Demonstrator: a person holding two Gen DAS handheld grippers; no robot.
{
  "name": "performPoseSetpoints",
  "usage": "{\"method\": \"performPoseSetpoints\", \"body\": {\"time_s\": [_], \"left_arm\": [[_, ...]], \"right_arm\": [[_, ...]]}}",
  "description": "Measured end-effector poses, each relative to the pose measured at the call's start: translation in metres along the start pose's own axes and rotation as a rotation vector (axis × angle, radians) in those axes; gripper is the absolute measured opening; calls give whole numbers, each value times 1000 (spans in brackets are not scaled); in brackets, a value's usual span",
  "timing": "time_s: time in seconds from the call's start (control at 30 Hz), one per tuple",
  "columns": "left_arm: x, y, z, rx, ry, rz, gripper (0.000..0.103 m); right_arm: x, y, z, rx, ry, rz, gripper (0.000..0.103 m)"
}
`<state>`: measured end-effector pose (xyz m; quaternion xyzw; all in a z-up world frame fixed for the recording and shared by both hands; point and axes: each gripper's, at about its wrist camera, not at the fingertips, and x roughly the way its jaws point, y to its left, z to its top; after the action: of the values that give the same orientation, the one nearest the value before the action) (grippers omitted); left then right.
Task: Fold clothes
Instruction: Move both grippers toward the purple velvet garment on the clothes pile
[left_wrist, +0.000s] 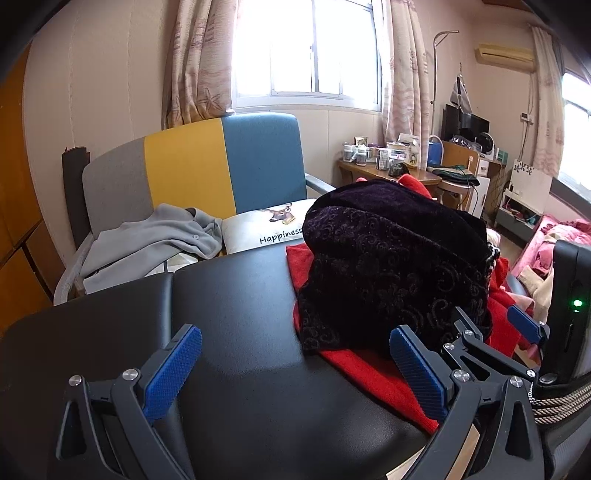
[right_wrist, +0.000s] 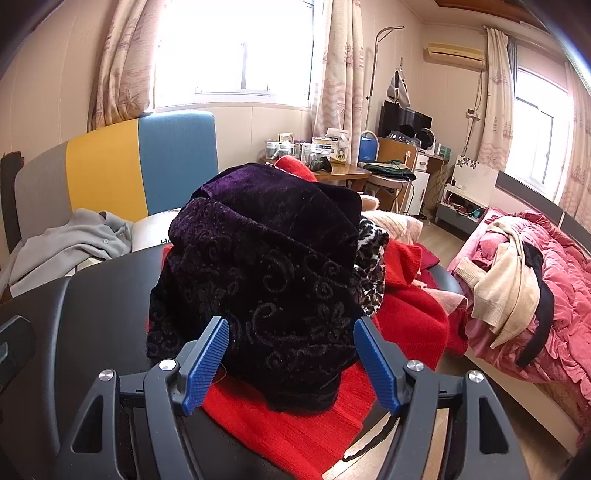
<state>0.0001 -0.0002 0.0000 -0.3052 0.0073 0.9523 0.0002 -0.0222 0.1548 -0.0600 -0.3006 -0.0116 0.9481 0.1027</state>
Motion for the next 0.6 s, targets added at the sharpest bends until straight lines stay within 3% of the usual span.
{"method": "performPoseSetpoints", "body": {"time_s": [0.1, 0.27, 0.37, 0.47, 0.6], "left_arm": [[0, 4, -3, -1, 3, -10, 103], [9, 6, -21, 59, 19, 41, 103], [17, 19, -30, 49, 45, 41, 103], [30, 32, -45, 42, 82, 54, 103], [54, 52, -77, 35, 157, 43, 103]], "right_arm": [[1, 1, -5, -3, 6, 15, 72], [-2, 1, -14, -5, -6, 47, 72], [-3, -4, -23, -20, -40, 187, 76], [15, -8, -36, -7, 102, 312, 70], [11, -24, -48, 30, 92, 375, 70]]}}
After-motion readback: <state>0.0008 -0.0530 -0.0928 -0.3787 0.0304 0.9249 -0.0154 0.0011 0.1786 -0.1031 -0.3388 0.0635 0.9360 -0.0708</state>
